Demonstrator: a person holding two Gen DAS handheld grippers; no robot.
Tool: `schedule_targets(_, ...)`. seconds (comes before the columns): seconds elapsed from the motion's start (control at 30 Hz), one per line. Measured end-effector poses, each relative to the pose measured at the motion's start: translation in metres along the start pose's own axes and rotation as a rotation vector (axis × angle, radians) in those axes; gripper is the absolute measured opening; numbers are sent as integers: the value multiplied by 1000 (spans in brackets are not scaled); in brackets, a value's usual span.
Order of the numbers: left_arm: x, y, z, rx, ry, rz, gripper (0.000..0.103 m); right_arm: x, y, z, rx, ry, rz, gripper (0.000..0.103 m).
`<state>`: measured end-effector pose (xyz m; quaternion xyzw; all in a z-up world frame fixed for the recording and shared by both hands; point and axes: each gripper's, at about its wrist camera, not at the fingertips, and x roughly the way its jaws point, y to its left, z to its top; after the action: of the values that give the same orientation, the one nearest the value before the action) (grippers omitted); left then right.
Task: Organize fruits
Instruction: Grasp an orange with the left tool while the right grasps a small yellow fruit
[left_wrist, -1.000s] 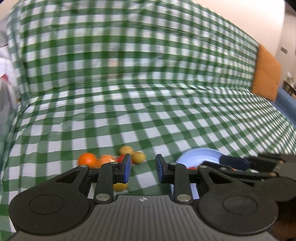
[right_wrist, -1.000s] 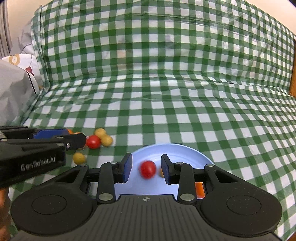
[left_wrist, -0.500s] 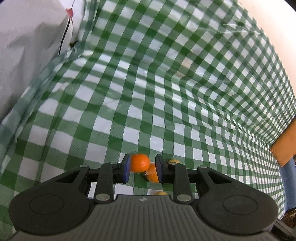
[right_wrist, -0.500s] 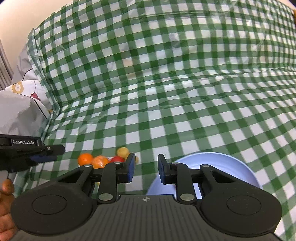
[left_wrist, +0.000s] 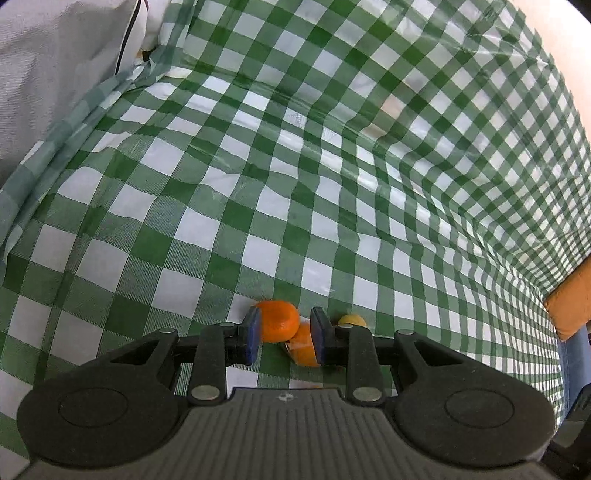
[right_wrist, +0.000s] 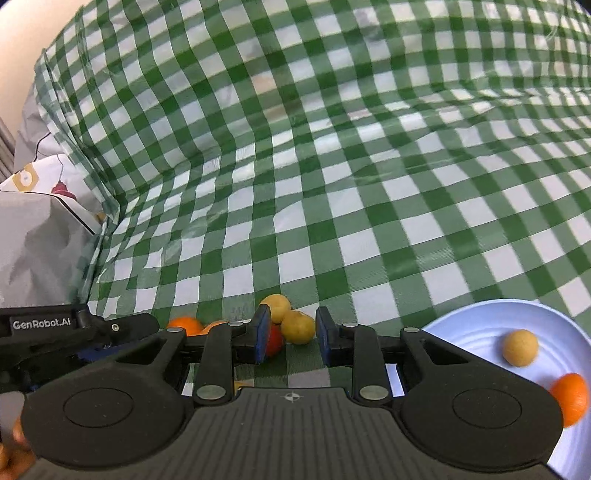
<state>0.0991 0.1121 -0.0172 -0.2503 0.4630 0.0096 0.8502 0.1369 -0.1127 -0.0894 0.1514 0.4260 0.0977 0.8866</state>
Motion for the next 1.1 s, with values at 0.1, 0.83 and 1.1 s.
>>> schedule_targets(0.1, 7, 1, 2, -25, 6, 21, 37, 14, -1, 2, 1, 21, -21, 29)
schedule_targets(0.83, 36, -2, -1, -23, 54, 88, 40, 44, 5, -3, -84, 68, -27, 29)
schedule_targets(1.1, 29, 3, 3, -15, 34, 99, 40, 48, 12, -6, -132, 78, -36, 27)
